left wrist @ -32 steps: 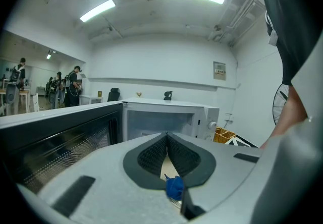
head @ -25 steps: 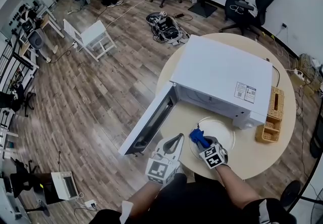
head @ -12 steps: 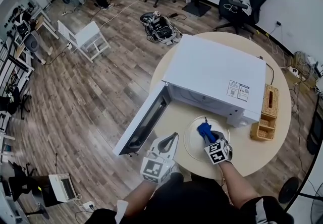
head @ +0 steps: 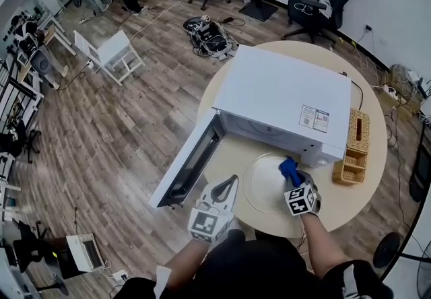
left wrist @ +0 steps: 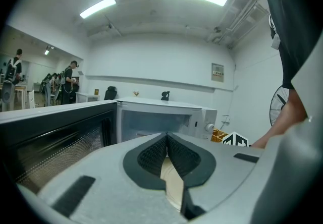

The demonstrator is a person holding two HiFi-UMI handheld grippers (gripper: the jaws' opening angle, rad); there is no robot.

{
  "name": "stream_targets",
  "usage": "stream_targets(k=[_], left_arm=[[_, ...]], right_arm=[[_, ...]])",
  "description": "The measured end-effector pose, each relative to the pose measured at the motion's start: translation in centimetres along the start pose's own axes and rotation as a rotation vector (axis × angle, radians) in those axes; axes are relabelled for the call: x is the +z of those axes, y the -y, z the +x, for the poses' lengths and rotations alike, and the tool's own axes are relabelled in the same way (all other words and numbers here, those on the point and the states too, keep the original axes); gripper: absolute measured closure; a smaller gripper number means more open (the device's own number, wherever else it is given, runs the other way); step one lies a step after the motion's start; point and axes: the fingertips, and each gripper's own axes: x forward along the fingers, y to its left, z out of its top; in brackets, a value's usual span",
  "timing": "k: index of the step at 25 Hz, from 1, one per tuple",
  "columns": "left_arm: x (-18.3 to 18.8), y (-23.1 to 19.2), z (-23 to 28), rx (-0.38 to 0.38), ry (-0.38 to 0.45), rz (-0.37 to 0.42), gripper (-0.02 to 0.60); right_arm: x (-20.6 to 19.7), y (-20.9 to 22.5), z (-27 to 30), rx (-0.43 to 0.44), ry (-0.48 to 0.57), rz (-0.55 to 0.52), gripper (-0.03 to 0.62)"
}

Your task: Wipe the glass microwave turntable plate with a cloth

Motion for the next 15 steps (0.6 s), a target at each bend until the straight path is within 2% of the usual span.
stream_targets(k=[4,9,12,15], left_arm=[[0.2,0.3,0.4,-0.005,0.003,0.005,0.575],[0.6,0.6,0.5,-0.015,0.007,0.002,0.575],[0.9,0.1,0.2,0.002,0.017,-0.015,0.575],[0.8,-0.4,0.1,0.013,0.009,-0.008,0.575]], right_arm=[[-1.0,1.3,-0.2,-0.059,-0.025,0.008,0.525],[-1.2,1.7,-0.5,-0.074,-0.036,0.02,0.525],[0.3,1.1,-1.3,-0.051,0.003,0.023,0.525],[3.2,-1.1,-2.7,0.023,0.087,0.018,0.525]])
